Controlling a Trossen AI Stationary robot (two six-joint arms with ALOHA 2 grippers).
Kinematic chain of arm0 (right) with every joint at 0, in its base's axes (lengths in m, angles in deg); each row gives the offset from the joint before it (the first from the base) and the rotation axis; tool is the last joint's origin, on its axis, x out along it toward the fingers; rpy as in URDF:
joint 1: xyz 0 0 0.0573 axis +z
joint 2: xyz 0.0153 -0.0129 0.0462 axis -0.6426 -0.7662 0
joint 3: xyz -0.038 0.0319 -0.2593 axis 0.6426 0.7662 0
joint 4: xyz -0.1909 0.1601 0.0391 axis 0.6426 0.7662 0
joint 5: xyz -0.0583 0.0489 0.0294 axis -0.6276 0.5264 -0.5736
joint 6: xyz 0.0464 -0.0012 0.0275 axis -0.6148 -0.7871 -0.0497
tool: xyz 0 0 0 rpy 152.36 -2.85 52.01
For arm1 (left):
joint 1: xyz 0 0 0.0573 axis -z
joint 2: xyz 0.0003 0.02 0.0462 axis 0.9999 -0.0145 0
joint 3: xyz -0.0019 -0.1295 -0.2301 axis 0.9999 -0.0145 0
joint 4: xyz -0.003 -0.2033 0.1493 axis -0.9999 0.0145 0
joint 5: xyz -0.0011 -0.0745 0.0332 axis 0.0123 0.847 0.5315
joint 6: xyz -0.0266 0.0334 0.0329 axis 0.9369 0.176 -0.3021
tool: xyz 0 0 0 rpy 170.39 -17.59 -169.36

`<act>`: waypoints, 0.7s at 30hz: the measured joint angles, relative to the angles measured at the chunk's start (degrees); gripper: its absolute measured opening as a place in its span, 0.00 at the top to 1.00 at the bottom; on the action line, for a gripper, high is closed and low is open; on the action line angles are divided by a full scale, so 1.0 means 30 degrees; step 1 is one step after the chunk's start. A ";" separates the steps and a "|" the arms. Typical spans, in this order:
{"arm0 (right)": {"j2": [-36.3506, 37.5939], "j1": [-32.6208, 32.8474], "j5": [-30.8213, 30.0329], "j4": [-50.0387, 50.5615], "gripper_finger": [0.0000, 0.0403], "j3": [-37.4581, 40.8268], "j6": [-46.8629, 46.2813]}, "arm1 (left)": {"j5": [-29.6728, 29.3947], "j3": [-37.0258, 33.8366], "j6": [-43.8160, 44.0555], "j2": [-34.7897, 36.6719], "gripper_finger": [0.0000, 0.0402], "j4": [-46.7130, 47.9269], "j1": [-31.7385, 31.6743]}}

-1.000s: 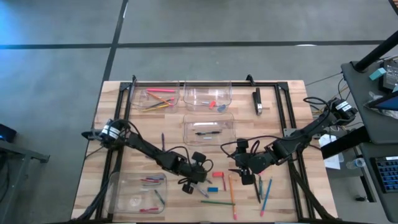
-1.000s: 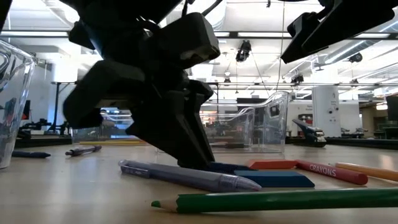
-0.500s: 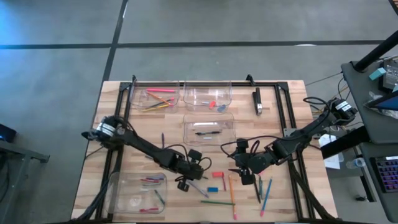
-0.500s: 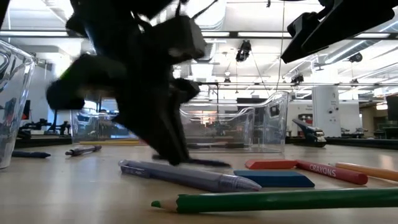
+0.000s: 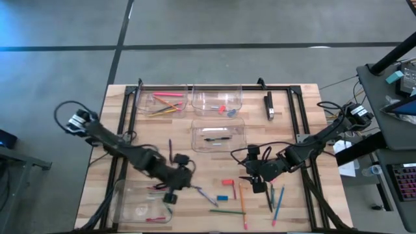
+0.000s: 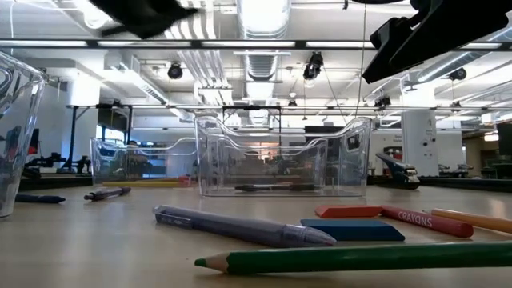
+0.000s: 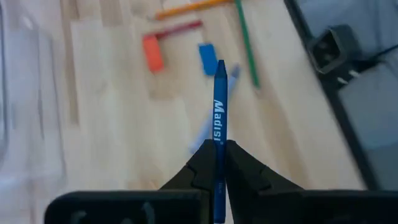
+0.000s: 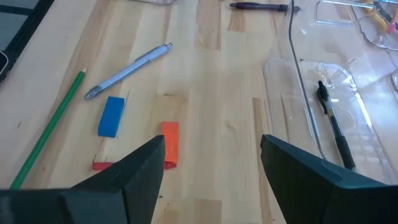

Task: Sort crayons/erasers/pens/pencils in bins
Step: Put the bottom blue crayon into the bottom transparent bin

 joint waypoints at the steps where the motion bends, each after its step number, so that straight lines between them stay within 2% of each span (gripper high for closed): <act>1: 0.0000 0.0000 -0.0001 -0.0014 0.37 0.0000 0.0000 | -0.0151 -0.0008 0.0833 0.0407 0.99 0.0761 0.0438; 6: 0.0000 0.0000 -0.0001 -0.0021 0.37 0.0000 0.0000 | -0.1285 -0.0024 0.5158 0.2167 0.99 0.3584 0.2879; 14: 0.0000 0.0000 -0.0006 -0.0086 0.37 0.0000 -0.0211 | -0.2534 -0.0105 1.1690 0.2325 0.99 0.6500 0.6253; 21: -0.0007 0.0001 -0.0139 -0.0177 0.37 0.0000 -0.1660 | -0.2788 -0.1510 1.3556 0.2319 0.99 0.6246 0.7477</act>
